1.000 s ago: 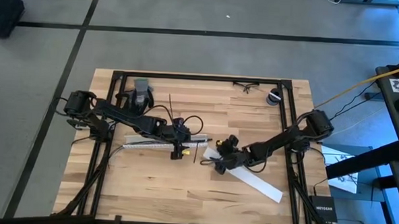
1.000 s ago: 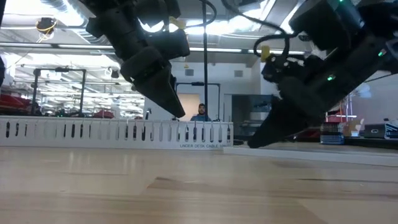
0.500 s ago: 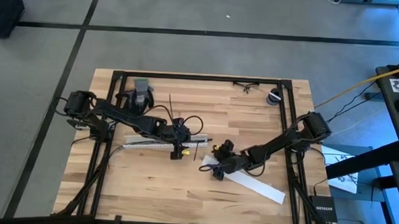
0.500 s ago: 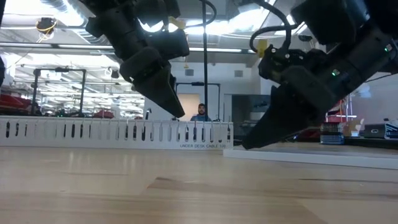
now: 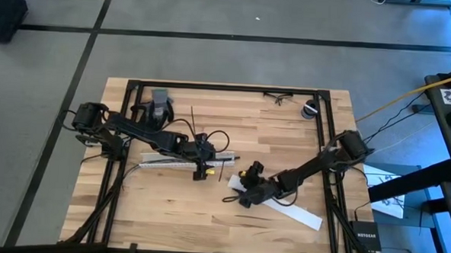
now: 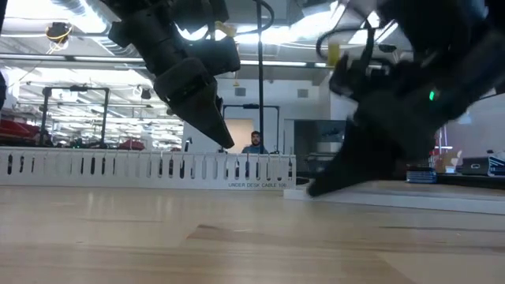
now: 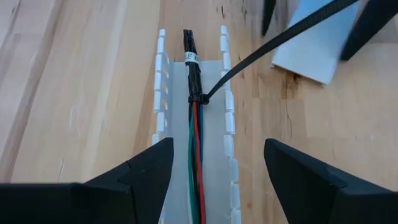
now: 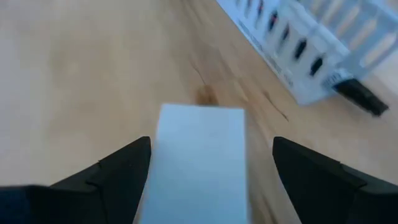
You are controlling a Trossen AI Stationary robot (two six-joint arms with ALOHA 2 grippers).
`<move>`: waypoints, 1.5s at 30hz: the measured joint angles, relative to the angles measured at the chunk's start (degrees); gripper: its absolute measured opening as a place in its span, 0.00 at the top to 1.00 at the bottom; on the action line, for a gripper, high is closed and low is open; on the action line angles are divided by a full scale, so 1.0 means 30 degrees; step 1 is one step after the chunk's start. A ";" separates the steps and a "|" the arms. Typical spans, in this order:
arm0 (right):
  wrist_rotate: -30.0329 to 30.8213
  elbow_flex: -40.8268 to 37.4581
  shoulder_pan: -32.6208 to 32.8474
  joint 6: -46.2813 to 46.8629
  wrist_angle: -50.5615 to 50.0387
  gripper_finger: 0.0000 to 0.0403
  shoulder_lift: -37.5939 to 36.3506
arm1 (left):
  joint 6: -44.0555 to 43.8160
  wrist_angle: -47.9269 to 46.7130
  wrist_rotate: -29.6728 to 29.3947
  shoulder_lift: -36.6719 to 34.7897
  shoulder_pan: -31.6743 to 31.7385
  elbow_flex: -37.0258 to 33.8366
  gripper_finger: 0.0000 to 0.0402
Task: Ziptie cables
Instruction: Close the white cable duct with the lid
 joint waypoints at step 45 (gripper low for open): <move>0.0764 -0.0107 0.0089 -0.1330 -0.1646 0.46 -0.1582 | -0.0858 0.0617 -0.0240 0.0000 -0.1810 0.0000 0.39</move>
